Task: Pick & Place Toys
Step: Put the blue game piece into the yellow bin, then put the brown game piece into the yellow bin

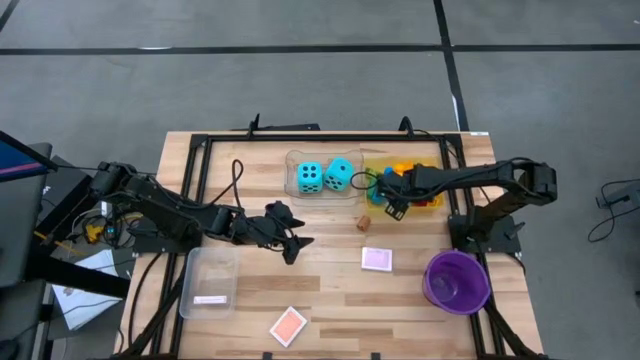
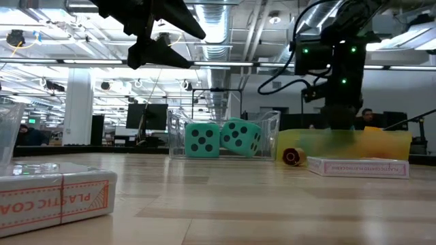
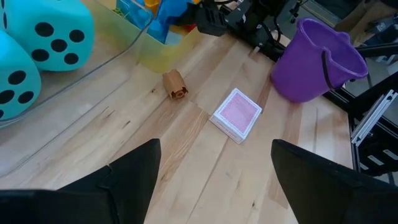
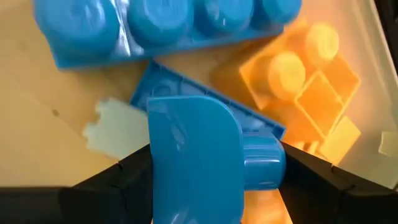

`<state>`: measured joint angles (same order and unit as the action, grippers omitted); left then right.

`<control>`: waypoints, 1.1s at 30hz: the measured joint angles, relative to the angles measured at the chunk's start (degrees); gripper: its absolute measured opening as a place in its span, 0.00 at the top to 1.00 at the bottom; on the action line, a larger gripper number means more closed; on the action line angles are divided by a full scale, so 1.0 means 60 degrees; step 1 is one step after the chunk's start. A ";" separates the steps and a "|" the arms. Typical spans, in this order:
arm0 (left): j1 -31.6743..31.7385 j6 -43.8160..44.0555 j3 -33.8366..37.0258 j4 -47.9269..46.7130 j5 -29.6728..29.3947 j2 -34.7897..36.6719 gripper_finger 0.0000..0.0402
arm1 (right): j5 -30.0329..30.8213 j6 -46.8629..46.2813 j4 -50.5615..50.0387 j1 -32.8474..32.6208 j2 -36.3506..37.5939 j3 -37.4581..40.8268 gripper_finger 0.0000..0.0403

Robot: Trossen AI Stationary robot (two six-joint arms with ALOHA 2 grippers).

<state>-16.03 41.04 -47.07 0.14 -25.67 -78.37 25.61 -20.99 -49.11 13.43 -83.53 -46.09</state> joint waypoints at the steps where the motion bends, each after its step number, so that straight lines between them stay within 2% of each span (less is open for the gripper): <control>1: 0.0000 0.0003 0.0000 0.0000 0.0000 0.0000 0.25 | -0.0005 0.0000 0.0121 -0.0023 0.0000 0.0000 0.34; 14: 0.0000 0.0000 0.0000 0.0211 0.0000 0.0000 0.25 | -0.0032 -0.0356 0.0500 -0.0021 0.0000 0.0000 0.34; 33: 0.0000 0.0073 0.0000 0.0209 -0.0003 0.0000 0.25 | -0.0287 -0.1016 0.0486 -0.0023 0.0209 0.0004 0.14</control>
<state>-16.03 41.47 -47.07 1.39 -25.69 -78.37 23.89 -27.09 -46.19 13.29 -82.27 -46.06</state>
